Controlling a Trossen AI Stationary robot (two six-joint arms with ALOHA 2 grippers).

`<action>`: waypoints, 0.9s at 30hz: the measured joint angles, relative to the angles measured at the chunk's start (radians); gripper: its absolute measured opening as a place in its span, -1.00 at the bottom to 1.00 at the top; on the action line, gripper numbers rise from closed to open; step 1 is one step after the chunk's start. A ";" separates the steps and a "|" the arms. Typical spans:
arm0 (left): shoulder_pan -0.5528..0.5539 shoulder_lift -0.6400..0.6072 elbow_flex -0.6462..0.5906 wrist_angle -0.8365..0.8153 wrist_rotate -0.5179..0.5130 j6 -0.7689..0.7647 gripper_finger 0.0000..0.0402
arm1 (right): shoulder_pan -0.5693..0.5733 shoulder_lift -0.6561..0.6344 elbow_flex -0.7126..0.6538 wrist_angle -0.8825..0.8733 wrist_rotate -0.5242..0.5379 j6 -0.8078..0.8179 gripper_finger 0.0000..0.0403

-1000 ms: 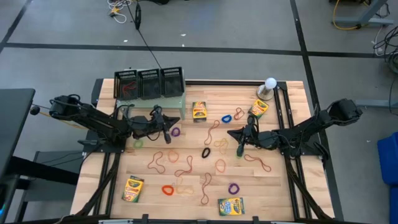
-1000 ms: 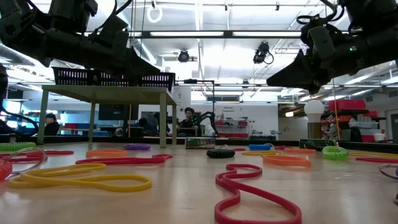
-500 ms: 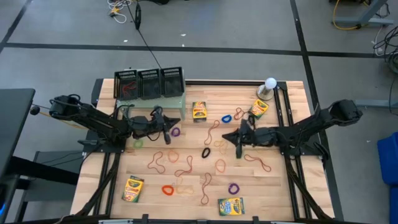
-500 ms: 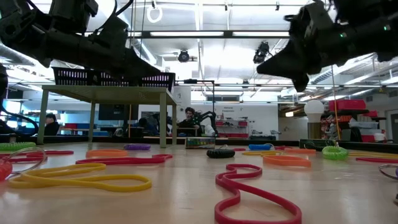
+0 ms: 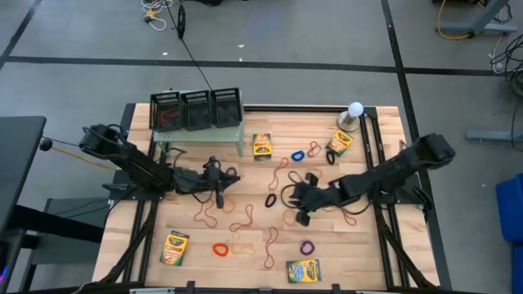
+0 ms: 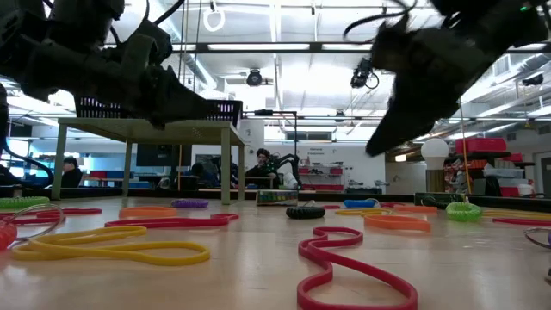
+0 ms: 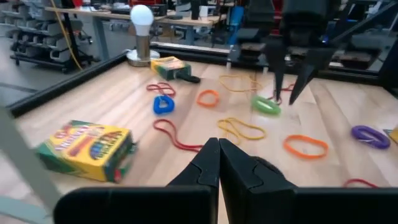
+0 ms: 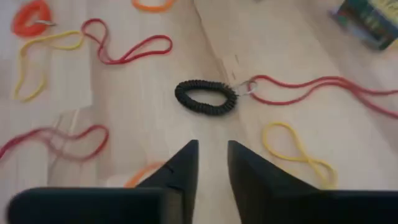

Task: Pick & Place Office Desk Supplies
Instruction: Put the black spring keychain into the middle black bin on the shelf

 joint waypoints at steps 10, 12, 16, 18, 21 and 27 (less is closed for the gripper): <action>-0.053 0.205 0.073 0.059 -0.104 -0.080 -0.97 | -0.061 0.286 0.222 -0.088 0.000 0.192 -0.28; -0.053 0.228 0.089 0.059 -0.105 -0.081 -0.97 | -0.077 0.322 0.252 -0.120 0.004 0.194 -0.29; -0.033 0.260 0.120 0.053 -0.083 -0.169 -0.97 | -0.107 0.364 0.276 -0.111 -0.018 0.195 -0.34; -0.007 0.279 0.137 0.048 -0.023 -0.226 -0.97 | -0.120 0.374 0.277 -0.109 -0.028 0.203 -0.38; 0.029 0.295 0.153 0.035 0.055 -0.273 -0.97 | -0.138 0.383 0.275 -0.097 -0.039 0.217 -0.45; 0.069 0.303 0.182 0.039 0.084 -0.280 -0.96 | -0.150 0.385 0.273 -0.086 -0.060 0.191 -0.67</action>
